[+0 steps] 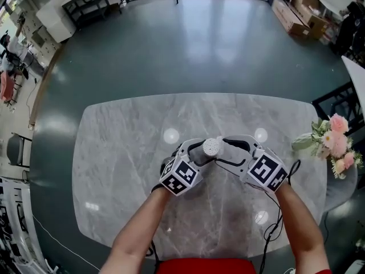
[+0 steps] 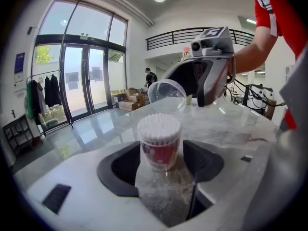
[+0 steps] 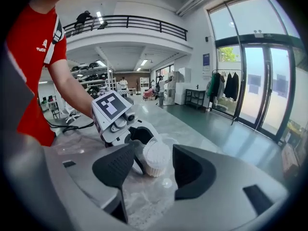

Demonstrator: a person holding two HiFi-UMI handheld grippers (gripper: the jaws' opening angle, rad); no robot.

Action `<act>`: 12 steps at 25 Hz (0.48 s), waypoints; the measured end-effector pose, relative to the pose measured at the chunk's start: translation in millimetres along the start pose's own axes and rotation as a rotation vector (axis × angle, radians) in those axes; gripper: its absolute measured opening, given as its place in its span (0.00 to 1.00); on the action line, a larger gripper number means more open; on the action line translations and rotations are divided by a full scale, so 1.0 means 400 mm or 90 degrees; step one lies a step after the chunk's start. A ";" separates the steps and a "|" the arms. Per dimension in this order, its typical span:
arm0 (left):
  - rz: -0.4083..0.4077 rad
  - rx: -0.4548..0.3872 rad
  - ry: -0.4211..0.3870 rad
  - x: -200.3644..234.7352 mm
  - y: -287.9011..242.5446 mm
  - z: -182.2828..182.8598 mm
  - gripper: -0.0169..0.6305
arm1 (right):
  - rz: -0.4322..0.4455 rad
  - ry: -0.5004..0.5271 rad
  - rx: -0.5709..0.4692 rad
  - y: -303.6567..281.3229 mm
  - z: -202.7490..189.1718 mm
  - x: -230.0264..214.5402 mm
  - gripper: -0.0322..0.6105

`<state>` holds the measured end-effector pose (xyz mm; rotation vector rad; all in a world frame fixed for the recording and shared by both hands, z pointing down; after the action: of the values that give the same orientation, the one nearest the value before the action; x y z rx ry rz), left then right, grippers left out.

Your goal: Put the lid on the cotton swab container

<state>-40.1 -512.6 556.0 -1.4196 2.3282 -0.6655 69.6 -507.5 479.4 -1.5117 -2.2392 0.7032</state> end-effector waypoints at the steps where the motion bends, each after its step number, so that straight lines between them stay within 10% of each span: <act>1: 0.000 -0.001 -0.001 -0.001 -0.001 0.000 0.50 | 0.001 0.013 0.013 -0.014 0.007 0.002 0.44; 12: -0.007 -0.008 -0.019 0.009 -0.011 0.000 0.45 | -0.035 0.069 0.095 -0.097 0.027 0.022 0.28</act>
<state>-38.5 -517.7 558.2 -1.4380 2.3074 -0.6302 31.1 -513.4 493.1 -1.3793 -2.0911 0.7353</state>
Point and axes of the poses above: the fingertips, and each gripper's own axes: y backward along the fingers, x to its left, z out of its top, the point moved 7 cm from there along y, backward along the fingers
